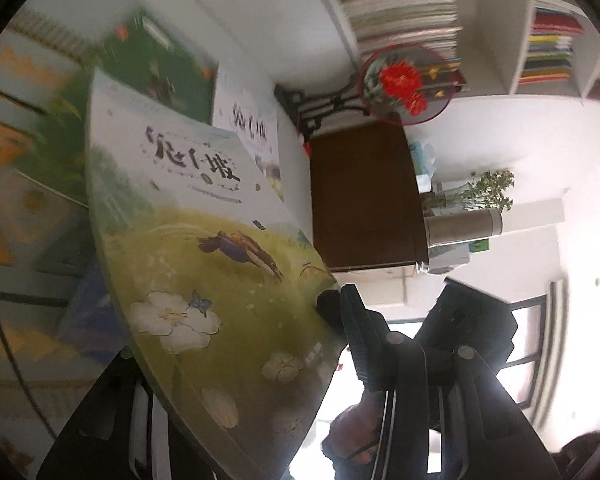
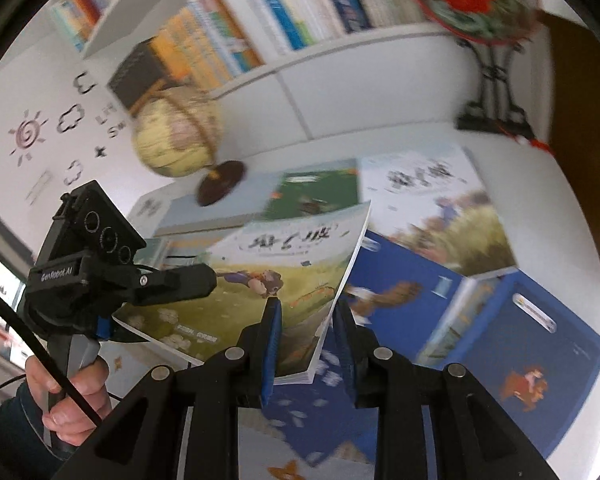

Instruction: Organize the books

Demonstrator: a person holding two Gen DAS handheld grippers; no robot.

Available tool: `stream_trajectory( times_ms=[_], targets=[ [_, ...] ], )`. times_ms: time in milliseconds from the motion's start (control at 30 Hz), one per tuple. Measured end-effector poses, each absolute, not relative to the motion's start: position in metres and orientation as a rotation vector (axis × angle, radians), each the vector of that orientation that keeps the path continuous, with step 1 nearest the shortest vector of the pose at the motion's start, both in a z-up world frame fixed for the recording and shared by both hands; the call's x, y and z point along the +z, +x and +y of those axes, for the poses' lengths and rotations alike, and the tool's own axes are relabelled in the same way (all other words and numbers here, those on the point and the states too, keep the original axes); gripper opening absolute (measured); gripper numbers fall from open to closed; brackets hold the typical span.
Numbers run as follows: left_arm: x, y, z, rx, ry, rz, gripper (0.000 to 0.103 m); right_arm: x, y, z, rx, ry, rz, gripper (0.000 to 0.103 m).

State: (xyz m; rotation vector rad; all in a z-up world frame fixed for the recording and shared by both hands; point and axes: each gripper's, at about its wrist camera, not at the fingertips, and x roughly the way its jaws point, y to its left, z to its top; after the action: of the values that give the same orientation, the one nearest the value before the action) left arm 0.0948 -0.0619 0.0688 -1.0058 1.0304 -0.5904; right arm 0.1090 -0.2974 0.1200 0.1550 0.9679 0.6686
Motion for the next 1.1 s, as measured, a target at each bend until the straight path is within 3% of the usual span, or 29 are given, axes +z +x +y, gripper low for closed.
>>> stream_trajectory(
  times_ms=[233, 633, 1100],
  targets=[
    [0.105, 0.053, -0.003, -0.5, -0.966, 0.888, 0.039, 0.149, 0.09, -0.231, 0.791, 0.109, 0.903, 0.027],
    [0.137, -0.002, 0.118, -0.426, -0.866, 0.8, 0.039, 0.175, 0.048, -0.092, 0.91, 0.076, 0.839, 0.027],
    [0.109, -0.014, 0.235, -0.458, -0.849, 0.828, 0.039, 0.158, 0.027, 0.039, 0.888, 0.05, 0.874, 0.028]
  ],
)
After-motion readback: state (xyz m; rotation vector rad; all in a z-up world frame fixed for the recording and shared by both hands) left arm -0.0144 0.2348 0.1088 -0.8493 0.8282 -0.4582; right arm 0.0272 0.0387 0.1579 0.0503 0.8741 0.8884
